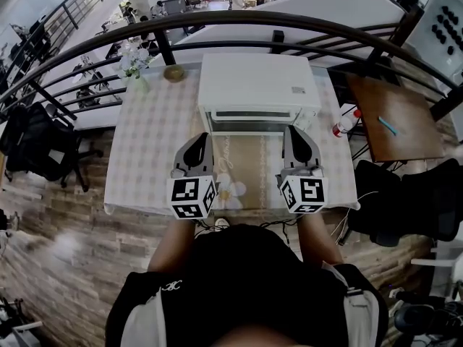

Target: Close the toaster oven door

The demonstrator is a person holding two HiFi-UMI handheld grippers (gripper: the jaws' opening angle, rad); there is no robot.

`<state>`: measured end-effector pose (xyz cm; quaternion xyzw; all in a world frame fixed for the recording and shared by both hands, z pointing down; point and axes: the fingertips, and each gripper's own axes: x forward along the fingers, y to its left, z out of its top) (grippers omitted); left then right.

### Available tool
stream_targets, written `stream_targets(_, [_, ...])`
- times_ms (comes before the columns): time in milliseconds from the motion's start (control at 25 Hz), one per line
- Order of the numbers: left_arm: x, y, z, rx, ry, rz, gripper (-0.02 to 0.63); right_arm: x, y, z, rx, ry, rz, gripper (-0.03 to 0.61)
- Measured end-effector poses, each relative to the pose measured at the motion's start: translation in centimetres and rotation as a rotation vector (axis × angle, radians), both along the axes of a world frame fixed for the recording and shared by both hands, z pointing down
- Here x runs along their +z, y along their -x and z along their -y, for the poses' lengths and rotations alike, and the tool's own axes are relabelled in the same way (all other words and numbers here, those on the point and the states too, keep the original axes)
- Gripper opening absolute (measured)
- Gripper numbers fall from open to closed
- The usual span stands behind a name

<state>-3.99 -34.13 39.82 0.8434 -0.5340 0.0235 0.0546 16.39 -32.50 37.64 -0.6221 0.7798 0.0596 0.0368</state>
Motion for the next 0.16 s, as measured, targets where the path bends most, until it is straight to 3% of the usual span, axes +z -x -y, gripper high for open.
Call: stream_targets(160, [0.26, 0.55, 0.16, -0.003, 0.008, -0.008, 0.014, 0.18, 0.67, 0.26, -0.006, 0.005, 0.003, -0.008])
